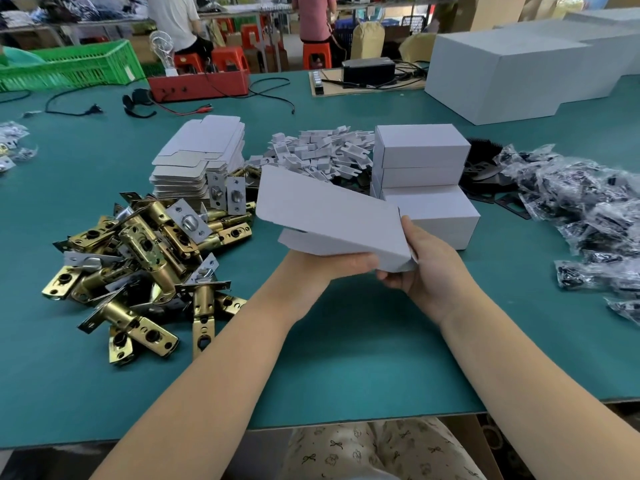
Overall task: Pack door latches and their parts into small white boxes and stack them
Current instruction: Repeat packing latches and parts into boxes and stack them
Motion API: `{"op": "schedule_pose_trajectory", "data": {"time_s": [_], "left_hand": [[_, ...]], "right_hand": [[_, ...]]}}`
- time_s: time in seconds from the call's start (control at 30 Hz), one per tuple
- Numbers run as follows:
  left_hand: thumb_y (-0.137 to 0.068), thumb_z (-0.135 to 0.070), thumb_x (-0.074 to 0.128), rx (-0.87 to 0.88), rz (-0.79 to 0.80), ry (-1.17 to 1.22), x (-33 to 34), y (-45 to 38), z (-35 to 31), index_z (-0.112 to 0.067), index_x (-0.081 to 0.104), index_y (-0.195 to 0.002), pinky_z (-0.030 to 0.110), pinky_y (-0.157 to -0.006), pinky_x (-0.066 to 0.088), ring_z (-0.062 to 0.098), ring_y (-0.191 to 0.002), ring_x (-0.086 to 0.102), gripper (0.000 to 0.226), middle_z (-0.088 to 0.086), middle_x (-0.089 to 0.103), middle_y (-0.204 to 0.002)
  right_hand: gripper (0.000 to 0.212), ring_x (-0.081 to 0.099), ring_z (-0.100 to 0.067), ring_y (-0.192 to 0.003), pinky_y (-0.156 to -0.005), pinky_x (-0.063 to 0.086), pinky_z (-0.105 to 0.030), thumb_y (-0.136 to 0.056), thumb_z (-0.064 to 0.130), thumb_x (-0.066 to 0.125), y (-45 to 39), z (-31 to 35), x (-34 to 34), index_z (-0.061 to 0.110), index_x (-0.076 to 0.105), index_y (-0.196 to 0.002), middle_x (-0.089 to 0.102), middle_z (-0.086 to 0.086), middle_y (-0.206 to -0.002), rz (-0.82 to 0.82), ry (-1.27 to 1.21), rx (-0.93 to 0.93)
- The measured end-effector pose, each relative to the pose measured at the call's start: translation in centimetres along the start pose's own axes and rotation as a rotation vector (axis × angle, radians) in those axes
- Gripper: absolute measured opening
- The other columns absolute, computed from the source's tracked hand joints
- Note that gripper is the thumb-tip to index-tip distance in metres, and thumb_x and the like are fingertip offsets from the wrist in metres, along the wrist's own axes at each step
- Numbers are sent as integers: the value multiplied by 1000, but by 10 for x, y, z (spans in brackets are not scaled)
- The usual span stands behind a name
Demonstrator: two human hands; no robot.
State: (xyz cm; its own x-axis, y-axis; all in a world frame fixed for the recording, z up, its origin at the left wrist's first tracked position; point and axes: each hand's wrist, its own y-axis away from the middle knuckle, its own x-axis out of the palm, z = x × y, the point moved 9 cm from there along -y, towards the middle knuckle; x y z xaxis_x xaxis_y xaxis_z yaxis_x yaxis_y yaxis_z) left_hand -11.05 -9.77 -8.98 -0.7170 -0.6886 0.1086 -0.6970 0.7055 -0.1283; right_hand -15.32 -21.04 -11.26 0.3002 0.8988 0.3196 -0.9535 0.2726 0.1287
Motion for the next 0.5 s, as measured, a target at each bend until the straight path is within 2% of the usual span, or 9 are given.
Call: {"op": "schedule_pose_trajectory", "data": {"time_s": [0.07, 0.13, 0.2, 0.27, 0.33, 0.4, 0.5], "left_hand": [[-69, -36, 71, -35, -77, 164, -4, -1, 2, -12, 60, -115, 32, -74, 54, 18, -95, 65, 53, 2, 69, -100], [-66, -44, 70, -39, -168, 342, -13, -1, 0, -21, 57, -117, 32, -70, 55, 16, -99, 65, 57, 1, 68, -106], [-64, -40, 72, 26, -288, 444, -29, -1, -6, -22, 54, -121, 37, -71, 56, 21, -104, 64, 63, 6, 65, -114], [-62, -32, 74, 76, -342, 455, -37, 1, -12, -21, 56, -118, 38, -68, 57, 24, -105, 63, 60, 9, 63, -117], [-62, -26, 74, 97, -321, 413, -36, 2, -15, -21, 59, -113, 38, -65, 57, 26, -104, 63, 53, 9, 63, -114], [-62, -24, 77, 107, -300, 338, -36, 4, -19, -18, 61, -109, 38, -63, 58, 26, -101, 65, 50, 7, 67, -109], [-66, -20, 78, 124, -196, 211, -31, 4, -25, -25, 71, -100, 35, -60, 59, 23, -96, 69, 35, 0, 72, -101]], "right_hand": [[35, 52, -12, -43, -42, 41, -22, -102, 37, 39, 1, 1, -4, 16, 63, -88, 63, 2, -58, -83, -19, -5], [35, 48, -10, -41, -41, 39, -24, -102, 36, 39, 2, 3, -9, 15, 58, -81, 58, 7, -52, -165, 45, -31], [36, 46, -9, -40, -41, 40, -24, -102, 36, 38, 5, 10, -12, 16, 51, -74, 54, 9, -48, -232, 197, -115], [35, 46, -8, -41, -41, 41, -20, -102, 36, 37, 11, 18, -13, 21, 50, -73, 52, 8, -51, -268, 253, -231], [32, 50, -9, -44, -41, 43, -21, -103, 36, 34, 15, 23, -11, 26, 57, -84, 57, 9, -59, -249, 218, -304], [31, 60, -14, -51, -44, 47, -24, -104, 36, 31, 15, 26, -9, 28, 60, -104, 68, 9, -73, -216, 157, -329], [36, 66, -19, -59, -48, 52, -27, -105, 37, 27, 12, 28, -13, 26, 48, -133, 72, 10, -91, -199, 91, -348]]}}
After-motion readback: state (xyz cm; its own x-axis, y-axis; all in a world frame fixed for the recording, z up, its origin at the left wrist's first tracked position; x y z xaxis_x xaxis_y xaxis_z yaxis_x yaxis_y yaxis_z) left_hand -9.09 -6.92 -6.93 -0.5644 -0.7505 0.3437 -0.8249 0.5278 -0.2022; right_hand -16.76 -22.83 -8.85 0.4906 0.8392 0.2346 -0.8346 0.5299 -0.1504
